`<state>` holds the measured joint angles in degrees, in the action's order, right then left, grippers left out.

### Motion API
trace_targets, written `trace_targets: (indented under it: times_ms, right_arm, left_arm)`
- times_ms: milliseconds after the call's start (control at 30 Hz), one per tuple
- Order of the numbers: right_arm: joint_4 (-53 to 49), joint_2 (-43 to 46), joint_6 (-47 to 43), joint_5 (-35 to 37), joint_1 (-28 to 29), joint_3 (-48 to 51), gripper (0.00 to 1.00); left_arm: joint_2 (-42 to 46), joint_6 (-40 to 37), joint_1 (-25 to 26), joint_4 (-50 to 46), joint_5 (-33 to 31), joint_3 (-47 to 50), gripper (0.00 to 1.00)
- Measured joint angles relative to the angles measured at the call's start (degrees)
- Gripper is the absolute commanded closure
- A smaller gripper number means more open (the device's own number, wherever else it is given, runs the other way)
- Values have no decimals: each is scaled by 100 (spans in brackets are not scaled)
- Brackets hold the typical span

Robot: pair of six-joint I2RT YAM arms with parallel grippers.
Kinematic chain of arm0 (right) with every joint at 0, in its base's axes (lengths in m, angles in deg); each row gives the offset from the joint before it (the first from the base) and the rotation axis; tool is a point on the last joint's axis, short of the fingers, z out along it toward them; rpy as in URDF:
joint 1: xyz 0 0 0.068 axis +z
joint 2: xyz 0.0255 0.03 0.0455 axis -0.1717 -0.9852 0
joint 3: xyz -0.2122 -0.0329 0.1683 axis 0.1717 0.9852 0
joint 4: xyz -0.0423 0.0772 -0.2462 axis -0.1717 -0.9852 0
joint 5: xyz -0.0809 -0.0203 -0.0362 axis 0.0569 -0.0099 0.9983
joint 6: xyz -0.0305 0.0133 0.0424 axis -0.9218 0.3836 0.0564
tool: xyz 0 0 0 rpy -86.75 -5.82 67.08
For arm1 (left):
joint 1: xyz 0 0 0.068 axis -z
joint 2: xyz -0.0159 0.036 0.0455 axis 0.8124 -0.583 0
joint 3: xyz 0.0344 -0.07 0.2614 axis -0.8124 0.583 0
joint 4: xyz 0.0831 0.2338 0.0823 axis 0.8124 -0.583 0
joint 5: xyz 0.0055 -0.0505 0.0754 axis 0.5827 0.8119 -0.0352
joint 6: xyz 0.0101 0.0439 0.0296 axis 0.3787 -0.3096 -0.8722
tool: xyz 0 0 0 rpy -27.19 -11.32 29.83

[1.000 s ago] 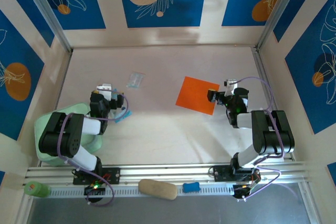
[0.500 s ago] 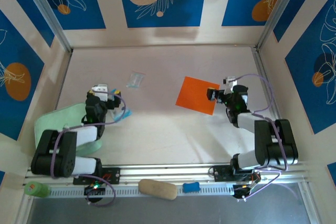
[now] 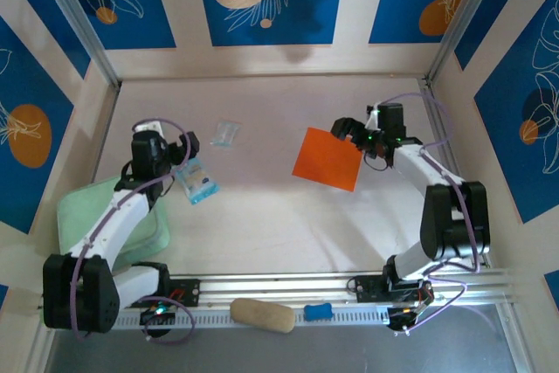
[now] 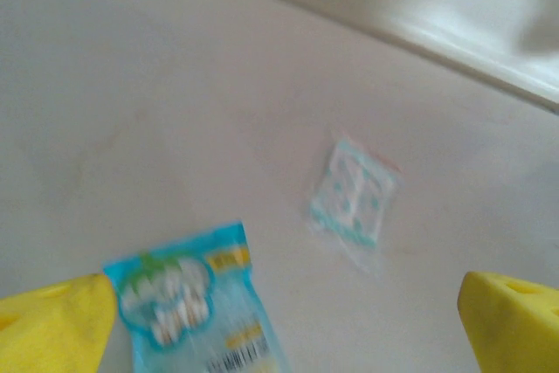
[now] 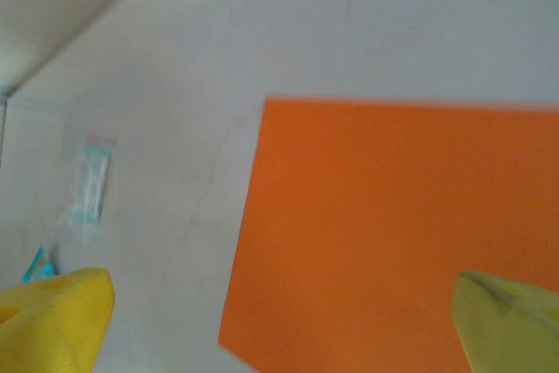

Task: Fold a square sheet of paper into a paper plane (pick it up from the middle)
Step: Move the square sheet of paper to the center of the table.

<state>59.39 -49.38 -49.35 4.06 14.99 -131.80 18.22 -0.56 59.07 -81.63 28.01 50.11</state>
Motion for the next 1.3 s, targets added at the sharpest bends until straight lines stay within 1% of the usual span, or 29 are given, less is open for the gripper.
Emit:
trace_targets:
  times_ms: [100,167,300,467,633,767,833,967,1067,1133,1233,1300]
  right_arm:
    - [-321,-535,197,-214,203,-326,6]
    - [-498,-905,271,-345,323,-662,8]
    - [-822,-1386,363,-352,472,-1154,8]
    - [-1178,-1781,415,-339,540,-1311,8]
    - [-1353,-1958,413,-343,664,-1261,9]
    - [-1233,-1921,413,-393,861,-1128,11]
    - [-1113,-1847,413,-442,1005,-979,11]
    - [-789,-1604,551,-553,1475,-555,12]
    - [-461,-1464,813,-660,2017,-262,11]
    - [-260,-1427,1040,-697,2479,-146,11]
    - [74,-1408,1447,-750,3023,-24,11]
    - [352,-1364,1714,-820,3261,98,11]
  left_arm:
    - [92,396,-4,-87,525,240,0]
    - [94,527,-4,-203,855,243,0]
    - [190,625,-4,-400,1222,240,0]
    - [470,726,-7,-715,1318,238,0]
    - [546,894,-9,-946,1123,192,0]
    - [673,894,-11,-896,1180,199,0]
    - [780,935,-13,-667,1307,260,0]
    - [739,1099,-13,-289,1720,306,0]
    - [514,1220,-11,-44,2173,306,0]
    - [415,1285,-2,-22,2411,306,1]
    - [431,1285,87,-136,2535,304,3]
    - [455,1250,195,-339,2542,304,4]
